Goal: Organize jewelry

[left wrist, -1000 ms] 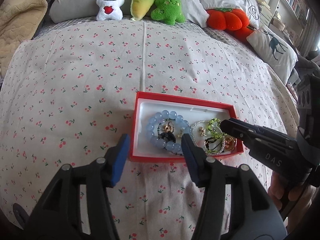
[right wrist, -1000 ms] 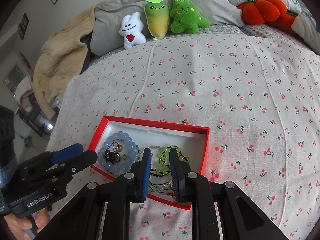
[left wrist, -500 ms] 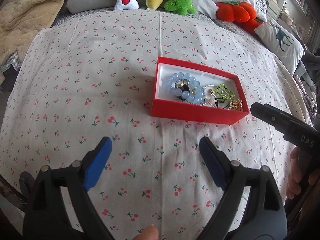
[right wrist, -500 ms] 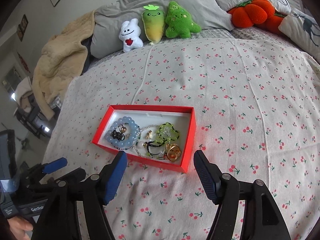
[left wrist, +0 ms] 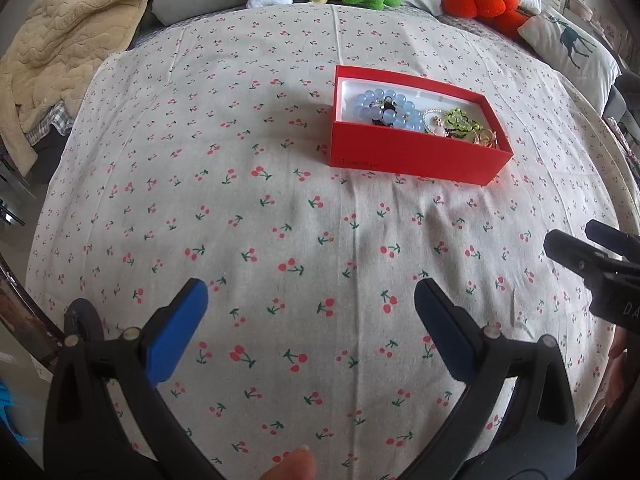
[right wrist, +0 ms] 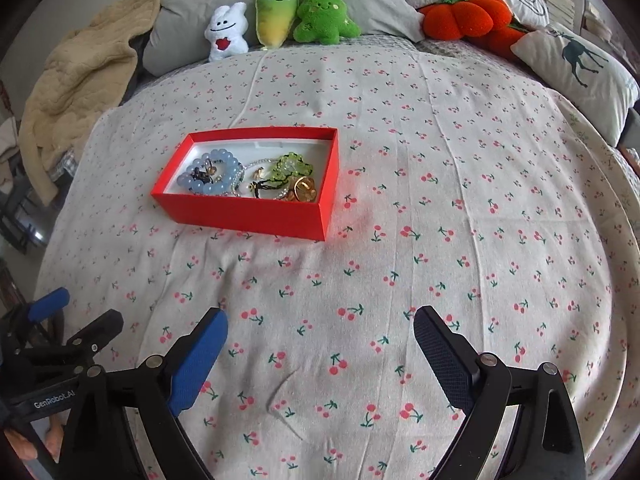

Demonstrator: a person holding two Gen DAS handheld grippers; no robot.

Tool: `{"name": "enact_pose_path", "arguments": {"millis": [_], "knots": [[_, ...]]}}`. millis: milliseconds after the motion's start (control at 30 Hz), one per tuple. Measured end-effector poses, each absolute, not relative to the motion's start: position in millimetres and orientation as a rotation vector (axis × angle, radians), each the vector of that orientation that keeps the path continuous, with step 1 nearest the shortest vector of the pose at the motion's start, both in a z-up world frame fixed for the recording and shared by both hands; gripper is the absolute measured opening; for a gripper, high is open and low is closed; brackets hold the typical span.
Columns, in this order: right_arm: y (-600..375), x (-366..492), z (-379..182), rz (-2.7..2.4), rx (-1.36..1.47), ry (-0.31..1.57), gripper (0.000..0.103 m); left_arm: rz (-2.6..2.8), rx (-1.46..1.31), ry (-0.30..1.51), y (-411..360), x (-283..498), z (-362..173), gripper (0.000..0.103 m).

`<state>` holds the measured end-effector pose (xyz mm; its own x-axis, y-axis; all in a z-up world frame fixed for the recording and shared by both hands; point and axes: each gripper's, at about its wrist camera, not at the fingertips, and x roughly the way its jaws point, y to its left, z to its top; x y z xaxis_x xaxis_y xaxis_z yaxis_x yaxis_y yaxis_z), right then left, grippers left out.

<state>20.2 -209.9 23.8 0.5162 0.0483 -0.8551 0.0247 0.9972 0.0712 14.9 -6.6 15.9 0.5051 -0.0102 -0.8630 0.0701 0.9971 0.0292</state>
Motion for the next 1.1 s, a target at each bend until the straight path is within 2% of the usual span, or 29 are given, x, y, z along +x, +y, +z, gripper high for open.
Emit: {"name": "enact_pose_path", "arguments": {"millis": [600, 1100], "knots": [[-194.9, 17.5, -0.2, -0.016, 0.015, 1.072, 0.095, -0.064, 0.050, 1.082, -13.3, 16.9, 1.7, 0.102], [-195.5, 16.6, 0.5, -0.015, 0.019, 1.072, 0.095, -0.068, 0.055, 1.084, -17.6, 16.2, 0.3, 0.102]]}}
